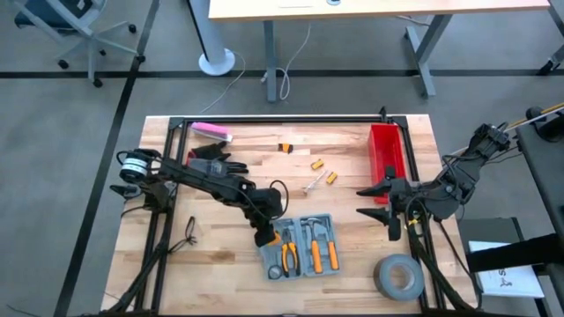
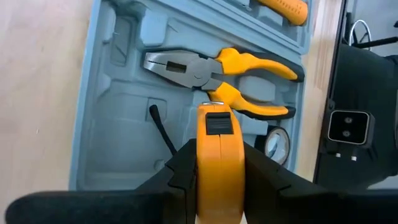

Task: Prefit tool cases
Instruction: Put the tape measure into the pre-fit tool case

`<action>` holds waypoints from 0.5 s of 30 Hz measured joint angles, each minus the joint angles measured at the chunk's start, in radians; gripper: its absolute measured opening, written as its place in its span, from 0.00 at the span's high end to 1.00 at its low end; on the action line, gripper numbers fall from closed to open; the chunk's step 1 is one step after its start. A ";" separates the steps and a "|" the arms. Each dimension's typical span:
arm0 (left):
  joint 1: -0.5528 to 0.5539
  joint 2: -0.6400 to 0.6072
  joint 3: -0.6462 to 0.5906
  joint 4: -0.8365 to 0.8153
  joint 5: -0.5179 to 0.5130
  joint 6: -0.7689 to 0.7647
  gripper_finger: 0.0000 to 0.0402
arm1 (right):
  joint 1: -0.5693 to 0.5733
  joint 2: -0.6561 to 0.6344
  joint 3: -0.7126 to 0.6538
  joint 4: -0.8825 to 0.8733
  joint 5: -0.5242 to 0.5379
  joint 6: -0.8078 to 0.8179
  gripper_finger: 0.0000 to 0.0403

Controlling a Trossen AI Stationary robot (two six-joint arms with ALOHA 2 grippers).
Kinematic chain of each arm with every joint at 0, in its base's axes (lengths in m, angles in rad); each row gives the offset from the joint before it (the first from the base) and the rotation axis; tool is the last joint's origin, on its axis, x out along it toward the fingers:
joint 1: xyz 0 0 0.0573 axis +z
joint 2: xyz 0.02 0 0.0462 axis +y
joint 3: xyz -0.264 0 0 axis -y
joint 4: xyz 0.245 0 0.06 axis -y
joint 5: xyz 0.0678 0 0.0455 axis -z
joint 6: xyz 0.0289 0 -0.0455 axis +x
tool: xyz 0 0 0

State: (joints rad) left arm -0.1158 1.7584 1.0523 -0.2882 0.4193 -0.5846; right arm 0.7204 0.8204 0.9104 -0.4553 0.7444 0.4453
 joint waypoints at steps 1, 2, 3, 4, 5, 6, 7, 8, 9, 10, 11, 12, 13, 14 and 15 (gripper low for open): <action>0.000 0.000 0.000 -0.001 0.001 0.001 0.81 | 0.000 0.000 0.000 0.000 0.000 0.000 0.50; 0.000 0.000 0.000 -0.001 0.001 0.006 0.81 | 0.000 0.000 0.000 0.000 0.000 0.000 0.50; 0.000 0.000 0.000 -0.001 0.001 0.008 0.81 | 0.000 0.000 0.000 0.000 0.001 0.000 0.50; 0.001 0.000 0.000 0.000 0.001 0.011 0.81 | 0.000 0.000 0.000 0.000 0.001 0.000 0.50; 0.001 0.000 0.000 0.000 0.001 0.012 0.81 | 0.000 0.000 0.000 0.000 0.003 0.000 0.50; 0.001 0.000 0.000 -0.001 0.000 0.014 0.81 | 0.000 0.000 0.000 0.000 0.009 0.000 0.50; 0.001 0.003 0.000 0.000 -0.005 0.016 0.81 | 0.000 0.000 0.000 0.000 0.012 0.000 0.50; 0.001 0.005 0.000 0.000 -0.011 0.019 0.81 | 0.000 0.000 0.000 0.000 0.015 0.000 0.50; 0.002 0.006 0.000 -0.001 -0.012 0.023 0.81 | 0.000 0.000 0.000 0.000 0.016 0.000 0.50; 0.002 0.007 0.000 0.000 -0.014 0.026 0.81 | 0.000 0.000 0.000 0.000 0.016 0.000 0.50; 0.002 0.007 0.000 0.000 -0.017 0.032 0.81 | 0.000 0.000 0.000 0.000 0.015 0.000 0.50; 0.002 0.007 0.000 0.000 -0.027 0.041 0.81 | 0.000 0.000 0.000 0.000 0.016 0.000 0.50; 0.002 0.007 0.000 0.000 -0.042 0.048 0.80 | 0.000 0.000 0.000 0.000 0.016 0.000 0.50; 0.002 0.007 0.000 0.000 -0.051 0.054 0.80 | 0.000 0.000 0.000 0.000 0.016 0.000 0.50; 0.002 0.007 0.000 0.000 -0.059 0.061 0.80 | 0.000 0.000 0.000 0.000 0.016 0.000 0.50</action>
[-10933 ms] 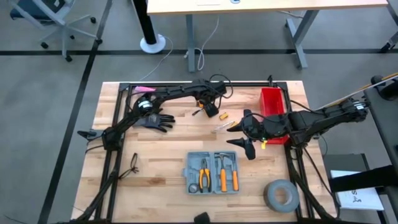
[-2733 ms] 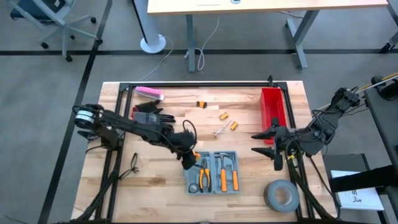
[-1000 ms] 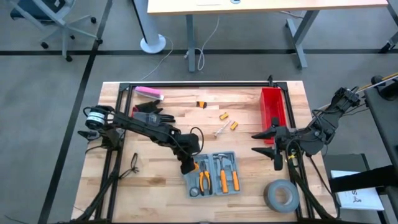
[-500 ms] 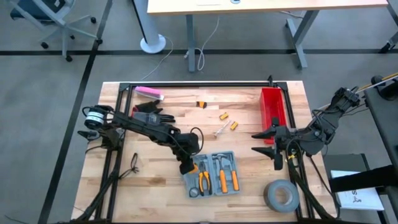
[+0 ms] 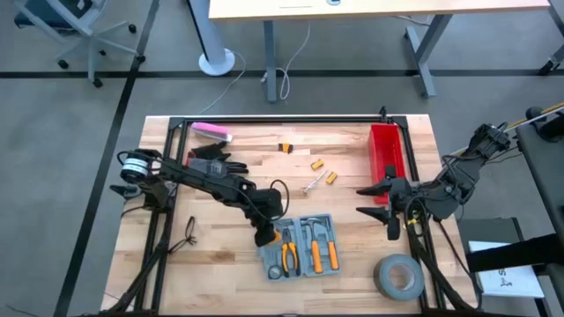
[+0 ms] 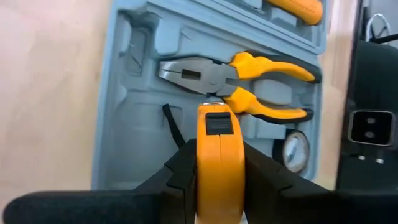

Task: Prefit tool cases
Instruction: Put the tape measure into the pre-fit tool case

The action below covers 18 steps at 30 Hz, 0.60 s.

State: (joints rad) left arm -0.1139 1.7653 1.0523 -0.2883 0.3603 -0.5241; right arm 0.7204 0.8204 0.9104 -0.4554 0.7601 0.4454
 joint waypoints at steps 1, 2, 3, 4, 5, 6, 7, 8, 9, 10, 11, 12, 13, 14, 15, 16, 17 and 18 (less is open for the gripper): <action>0.001 0.000 0.000 0.000 -0.003 0.006 0.80 | 0.000 0.000 0.000 0.000 0.000 0.000 0.50; 0.001 0.000 0.000 -0.001 -0.009 0.013 0.79 | 0.000 0.000 0.000 0.000 0.000 0.000 0.50; 0.002 0.000 0.000 -0.002 -0.020 0.021 0.79 | 0.000 0.000 0.000 0.000 0.000 0.000 0.50; 0.003 0.000 0.000 -0.009 -0.034 0.027 0.79 | 0.000 0.000 0.000 0.000 0.000 0.000 0.50; 0.004 0.000 0.000 -0.017 -0.045 0.031 0.79 | 0.000 0.000 0.000 0.000 0.000 0.000 0.50; 0.006 0.000 0.000 -0.020 -0.053 0.033 0.79 | 0.000 0.000 0.000 0.000 0.000 0.000 0.50; 0.008 0.000 0.000 -0.019 -0.056 0.034 0.79 | 0.000 0.000 0.000 0.000 0.000 0.000 0.50; 0.010 0.000 0.000 -0.020 -0.056 0.035 0.79 | 0.000 0.000 0.000 0.000 0.000 0.000 0.50; 0.010 0.000 0.000 -0.020 -0.058 0.035 0.79 | 0.000 0.000 0.000 0.000 0.000 0.000 0.50; 0.010 0.000 0.000 -0.020 -0.059 0.037 0.79 | 0.000 0.000 0.000 0.000 0.000 0.000 0.50; 0.010 0.000 0.000 -0.021 -0.059 0.038 0.79 | 0.000 0.000 0.000 0.000 0.000 0.000 0.50; 0.010 0.000 0.000 -0.023 -0.059 0.040 0.79 | 0.000 0.000 0.000 0.000 0.000 0.000 0.50; 0.010 0.000 0.000 -0.026 -0.059 0.041 0.79 | 0.000 0.000 0.000 0.000 0.000 0.000 0.50; 0.010 0.000 0.000 -0.027 -0.059 0.041 0.79 | 0.000 0.000 0.000 0.000 0.000 0.000 0.50; 0.010 0.000 0.000 -0.028 -0.057 0.040 0.79 | 0.000 0.000 0.000 0.000 0.000 0.000 0.50; 0.010 0.000 0.000 -0.030 -0.056 0.040 0.79 | 0.000 0.000 0.000 0.000 0.000 0.000 0.50; 0.010 0.000 0.000 -0.033 -0.054 0.041 0.79 | 0.000 0.000 0.000 0.000 0.000 0.000 0.50; 0.010 0.000 0.000 -0.039 -0.051 0.041 0.79 | 0.000 0.000 0.000 0.001 0.000 0.000 0.50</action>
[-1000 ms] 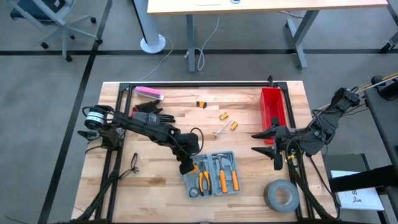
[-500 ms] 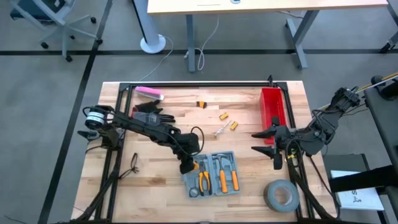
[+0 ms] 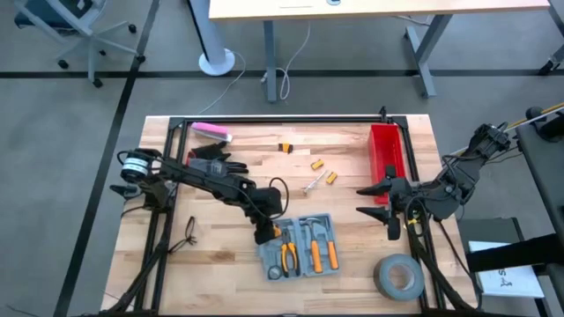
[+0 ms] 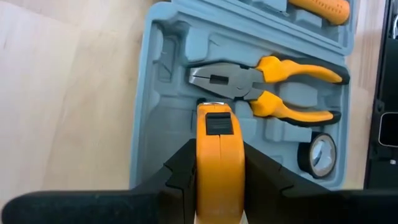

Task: Prefit tool cases
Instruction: Put the tape measure into the pre-fit tool case

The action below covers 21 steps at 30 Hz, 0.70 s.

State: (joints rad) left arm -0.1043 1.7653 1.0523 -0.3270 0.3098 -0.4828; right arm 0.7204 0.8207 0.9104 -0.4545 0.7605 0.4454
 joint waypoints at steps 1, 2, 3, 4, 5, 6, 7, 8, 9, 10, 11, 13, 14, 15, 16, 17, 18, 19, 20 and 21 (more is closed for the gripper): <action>0.000 0.000 0.000 -0.007 0.002 0.000 0.79 | 0.000 0.000 0.000 0.000 0.000 0.000 0.50; 0.000 0.000 0.000 -0.011 0.003 0.000 0.79 | 0.000 0.000 0.000 0.000 0.000 0.000 0.50; 0.000 0.000 0.000 -0.013 0.003 0.000 0.79 | 0.000 0.000 0.000 0.000 0.000 0.000 0.50; 0.000 0.000 0.000 -0.013 0.004 0.000 0.79 | 0.000 0.000 0.000 0.000 0.000 0.000 0.50; 0.000 0.000 0.000 -0.013 0.007 0.000 0.79 | 0.000 0.000 0.000 0.000 0.000 0.000 0.50; 0.000 0.000 0.000 -0.012 0.013 0.000 0.79 | 0.000 0.000 0.000 0.000 0.000 0.000 0.50; -0.001 0.000 0.000 -0.012 0.014 -0.001 0.79 | 0.000 0.000 0.000 0.000 0.000 0.000 0.50; -0.002 0.000 0.000 -0.012 0.014 -0.001 0.78 | 0.000 0.000 0.000 0.000 0.000 0.000 0.50; -0.002 0.000 0.000 -0.012 0.014 0.000 0.77 | 0.000 0.000 0.000 0.001 0.000 0.000 0.50; -0.003 0.000 0.000 -0.011 0.014 0.000 0.76 | 0.000 0.000 0.000 0.001 0.000 0.000 0.50; -0.003 0.000 0.000 -0.011 0.015 -0.001 0.74 | 0.000 0.000 0.000 0.001 0.000 0.000 0.50; -0.003 0.000 0.000 -0.012 0.015 -0.004 0.70 | 0.000 0.000 0.000 0.001 0.000 0.000 0.50; -0.003 0.000 0.000 -0.012 0.014 -0.004 0.68 | 0.000 0.000 0.000 0.001 0.000 0.000 0.50; -0.003 0.000 0.000 -0.012 0.012 -0.004 0.66 | 0.000 0.000 0.000 0.001 0.000 0.000 0.50; -0.003 0.000 0.000 -0.012 0.003 -0.005 0.63 | 0.000 0.000 0.000 0.001 0.000 0.000 0.50; -0.003 0.000 0.000 -0.012 -0.007 -0.005 0.61 | 0.000 0.000 0.000 0.001 0.000 0.000 0.50; -0.003 0.000 0.000 -0.012 -0.009 -0.005 0.59 | 0.000 0.000 0.000 0.001 0.000 0.000 0.50; -0.003 0.000 0.000 -0.012 -0.012 -0.005 0.57 | 0.000 0.000 0.000 0.002 0.000 0.000 0.50; -0.003 0.000 0.000 -0.012 -0.020 -0.005 0.55 | 0.000 0.000 0.000 0.002 0.000 0.000 0.50; -0.003 0.000 0.000 -0.012 -0.036 -0.007 0.53 | 0.000 0.000 0.000 0.002 0.000 0.000 0.50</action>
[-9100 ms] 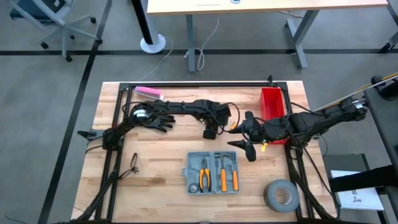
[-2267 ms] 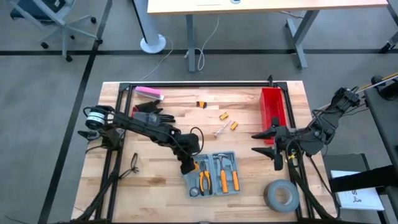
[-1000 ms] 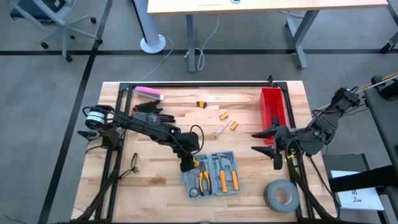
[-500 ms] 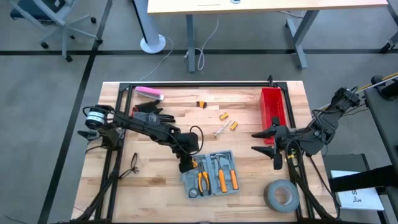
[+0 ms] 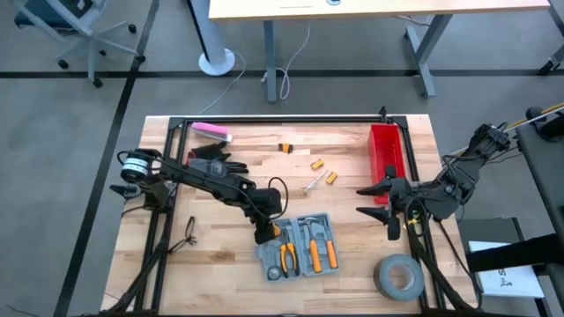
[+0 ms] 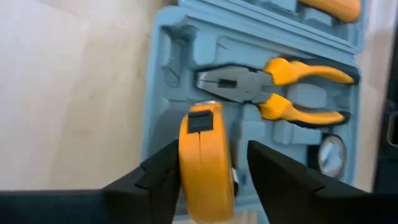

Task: Prefit tool cases
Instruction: Put the tape measure into the pre-fit tool case

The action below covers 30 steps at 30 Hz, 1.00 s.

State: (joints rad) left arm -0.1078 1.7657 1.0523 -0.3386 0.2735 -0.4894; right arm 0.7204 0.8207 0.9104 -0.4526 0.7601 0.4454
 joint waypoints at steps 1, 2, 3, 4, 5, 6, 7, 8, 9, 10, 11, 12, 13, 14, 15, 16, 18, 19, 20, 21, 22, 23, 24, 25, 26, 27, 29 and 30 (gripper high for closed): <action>0.000 0.000 0.000 0.000 -0.010 0.001 0.52 | 0.000 0.000 0.000 0.000 0.000 0.000 0.50; 0.000 0.000 0.000 0.000 -0.025 0.003 0.50 | 0.000 0.000 0.000 0.000 0.000 0.000 0.50; 0.000 0.000 0.000 0.000 -0.033 0.004 0.49 | 0.000 0.000 0.000 0.000 0.000 0.000 0.50; 0.000 0.000 0.000 0.000 -0.042 0.005 0.48 | 0.000 0.000 0.000 0.000 0.000 0.000 0.50; 0.000 0.000 0.000 0.000 -0.054 0.008 0.48 | 0.000 0.000 0.000 0.000 0.000 0.000 0.50; 0.000 0.000 0.000 -0.001 -0.063 0.010 0.48 | 0.000 0.000 0.000 0.000 0.000 0.000 0.50; 0.000 0.000 0.000 -0.001 -0.074 0.011 0.47 | 0.000 0.000 0.000 0.000 0.000 0.000 0.50; 0.000 0.000 0.000 -0.002 -0.084 0.015 0.47 | 0.000 0.000 0.000 0.000 0.000 0.000 0.50; 0.000 0.000 0.000 -0.002 -0.102 0.018 0.48 | 0.002 0.000 0.000 0.000 0.000 0.000 0.50; -0.001 0.000 0.000 -0.002 -0.114 0.019 0.48 | 0.002 0.000 0.000 0.000 0.000 0.001 0.50; -0.001 0.000 0.000 -0.002 -0.121 0.019 0.48 | 0.002 0.000 0.000 0.000 0.000 0.004 0.50; -0.002 0.000 0.000 -0.001 -0.127 0.019 0.49 | 0.002 0.000 0.000 0.000 0.000 0.006 0.50; -0.003 0.000 0.000 0.000 -0.126 0.018 0.49 | 0.002 0.000 0.000 0.000 0.000 0.007 0.50; -0.004 0.000 0.000 0.002 -0.127 0.017 0.50 | 0.002 0.000 0.000 0.000 0.000 0.007 0.50; -0.006 0.000 0.000 0.003 -0.126 0.014 0.51 | 0.002 0.000 0.000 0.000 0.000 0.007 0.50; -0.008 0.000 0.000 0.003 -0.126 0.013 0.51 | 0.002 0.000 0.000 0.000 0.000 0.007 0.50; -0.011 0.000 0.000 0.007 -0.111 0.009 0.53 | 0.002 0.000 0.000 0.000 0.000 0.007 0.50; -0.012 0.000 0.000 0.011 -0.101 0.003 0.53 | 0.002 0.000 0.000 0.000 0.000 0.006 0.50; -0.015 0.000 0.000 0.015 -0.095 -0.002 0.54 | 0.002 0.000 0.000 0.000 0.000 0.006 0.50; -0.016 0.000 0.000 0.017 -0.090 -0.007 0.54 | 0.002 0.000 0.000 0.000 0.000 0.006 0.50; -0.018 0.000 0.000 0.017 -0.084 -0.013 0.55 | 0.002 0.000 0.000 0.000 0.000 0.007 0.50; -0.020 0.000 0.000 0.021 -0.078 -0.021 0.55 | 0.002 0.000 0.000 0.000 0.000 0.007 0.50; -0.022 0.000 0.000 0.023 -0.074 -0.027 0.55 | 0.002 0.000 0.000 0.000 0.000 0.007 0.50; -0.024 0.000 0.000 0.023 -0.069 -0.030 0.56 | 0.002 0.000 0.000 0.000 0.000 0.007 0.50; -0.026 0.000 0.000 0.024 -0.058 -0.036 0.56 | 0.002 0.000 0.000 0.000 0.000 0.007 0.50; -0.027 0.000 0.000 0.024 -0.048 -0.042 0.57 | 0.002 0.000 0.000 0.000 0.000 0.007 0.50; -0.027 0.000 0.000 0.024 -0.046 -0.043 0.57 | 0.002 0.000 0.000 0.000 0.000 0.006 0.50; -0.027 0.000 0.000 0.025 -0.046 -0.043 0.58 | 0.002 0.000 0.000 0.000 0.000 0.006 0.50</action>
State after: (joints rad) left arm -0.1352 1.7657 1.0523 -0.3132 0.2272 -0.5327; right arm 0.7223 0.8207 0.9104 -0.4522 0.7605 0.4519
